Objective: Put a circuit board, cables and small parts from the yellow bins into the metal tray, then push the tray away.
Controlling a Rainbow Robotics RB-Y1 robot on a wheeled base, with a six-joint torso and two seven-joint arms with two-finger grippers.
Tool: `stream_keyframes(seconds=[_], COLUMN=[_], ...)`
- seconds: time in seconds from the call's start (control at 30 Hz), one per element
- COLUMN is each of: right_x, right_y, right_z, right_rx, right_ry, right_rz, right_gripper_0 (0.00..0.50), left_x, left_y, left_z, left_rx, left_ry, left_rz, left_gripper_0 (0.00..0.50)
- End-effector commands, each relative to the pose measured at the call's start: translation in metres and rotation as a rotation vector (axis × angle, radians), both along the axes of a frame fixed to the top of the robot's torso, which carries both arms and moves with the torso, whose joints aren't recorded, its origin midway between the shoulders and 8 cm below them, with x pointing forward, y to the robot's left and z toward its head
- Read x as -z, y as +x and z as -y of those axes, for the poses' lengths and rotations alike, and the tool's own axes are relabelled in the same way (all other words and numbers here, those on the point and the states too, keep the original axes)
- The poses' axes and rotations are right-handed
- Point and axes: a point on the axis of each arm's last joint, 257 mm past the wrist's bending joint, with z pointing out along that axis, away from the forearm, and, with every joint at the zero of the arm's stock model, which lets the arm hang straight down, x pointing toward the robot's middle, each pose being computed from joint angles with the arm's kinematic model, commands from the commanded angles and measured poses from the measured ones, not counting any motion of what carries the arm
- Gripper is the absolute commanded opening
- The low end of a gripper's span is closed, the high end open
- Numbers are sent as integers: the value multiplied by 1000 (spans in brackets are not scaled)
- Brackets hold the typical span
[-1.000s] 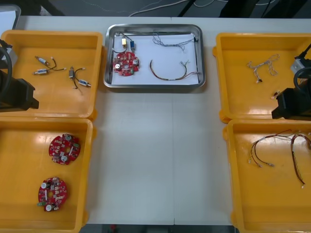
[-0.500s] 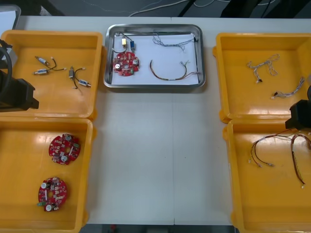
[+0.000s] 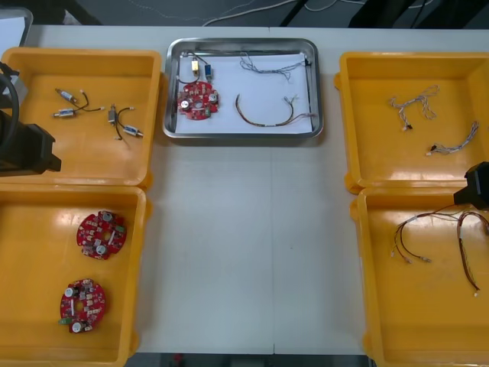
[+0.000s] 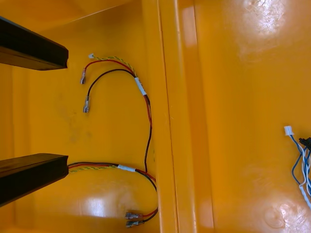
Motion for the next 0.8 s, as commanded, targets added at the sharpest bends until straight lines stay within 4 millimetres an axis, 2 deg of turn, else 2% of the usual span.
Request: stream_keyframes(seconds=[0.03, 0.5, 0.8], right_x=[2, 16, 24], right_y=[7, 17, 12], right_z=[7, 25, 28], right_rx=[-3, 17, 0], right_ry=[15, 18, 11], right_rz=[27, 28, 16], right_gripper_0=[500, 500, 500], left_x=[-15, -15, -15], left_y=[-2, -2, -2], left_z=[-19, -19, -19], left_rx=[25, 25, 25], left_ry=[73, 73, 73], left_rz=[29, 29, 29], left_gripper_0=[500, 500, 500])
